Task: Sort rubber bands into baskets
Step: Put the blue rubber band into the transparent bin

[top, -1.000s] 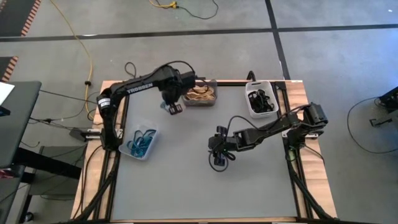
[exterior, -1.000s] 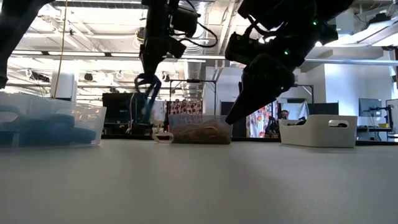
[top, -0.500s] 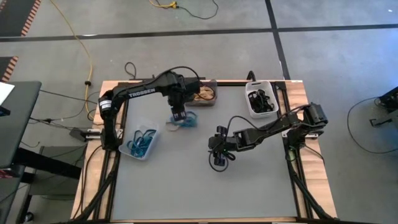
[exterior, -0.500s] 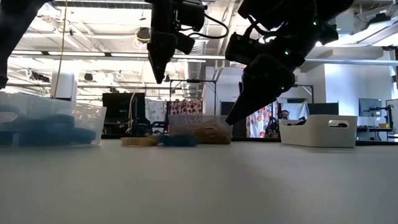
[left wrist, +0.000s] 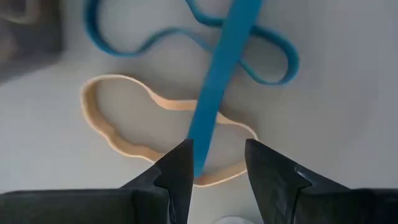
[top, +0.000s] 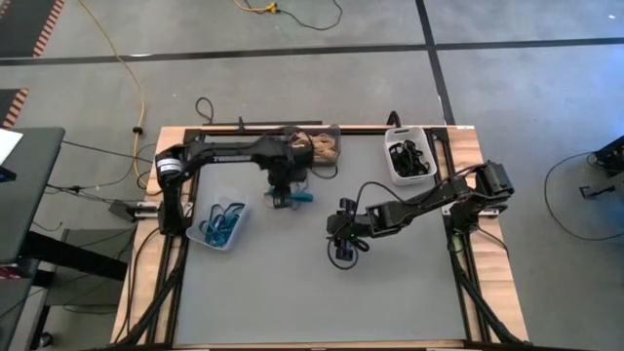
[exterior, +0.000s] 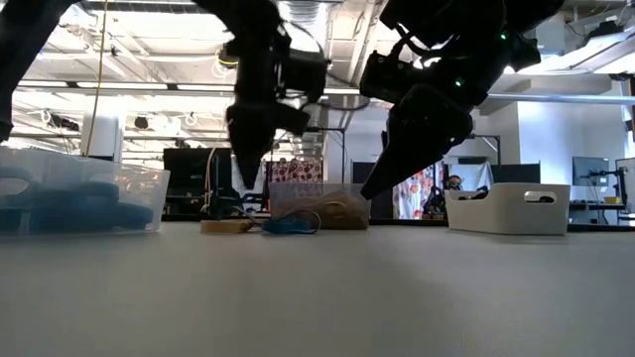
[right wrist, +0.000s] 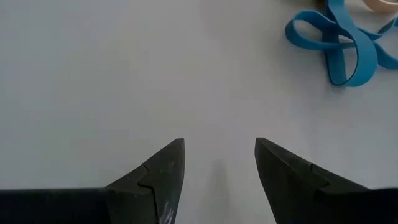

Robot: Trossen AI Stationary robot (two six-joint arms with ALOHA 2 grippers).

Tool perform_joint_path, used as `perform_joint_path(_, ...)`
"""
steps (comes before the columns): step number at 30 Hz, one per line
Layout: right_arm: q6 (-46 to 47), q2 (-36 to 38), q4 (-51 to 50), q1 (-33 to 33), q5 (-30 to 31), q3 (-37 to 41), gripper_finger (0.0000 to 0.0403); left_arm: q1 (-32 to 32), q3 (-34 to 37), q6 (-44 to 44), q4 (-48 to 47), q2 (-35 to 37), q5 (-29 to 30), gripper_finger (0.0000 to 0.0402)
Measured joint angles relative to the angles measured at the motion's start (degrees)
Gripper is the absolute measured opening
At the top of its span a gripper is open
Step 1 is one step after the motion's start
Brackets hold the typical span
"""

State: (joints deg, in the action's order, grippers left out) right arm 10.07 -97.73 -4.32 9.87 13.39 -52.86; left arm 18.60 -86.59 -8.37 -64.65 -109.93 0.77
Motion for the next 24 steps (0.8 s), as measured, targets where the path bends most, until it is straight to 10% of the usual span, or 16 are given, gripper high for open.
perform_joint_path(18, 0.0, 0.0, 0.1, -0.5, 0.0, 0.0, 0.0223, 0.0, 10.8, -3.4, 11.8, 0.0, 11.4, 0.0134)
perform_joint_path(24, 0.0, 0.0, 0.1, -0.5, 0.0, 0.0, 0.0223, 0.0, 10.8, -5.2, 11.6, 0.0, 12.6, 0.0056)
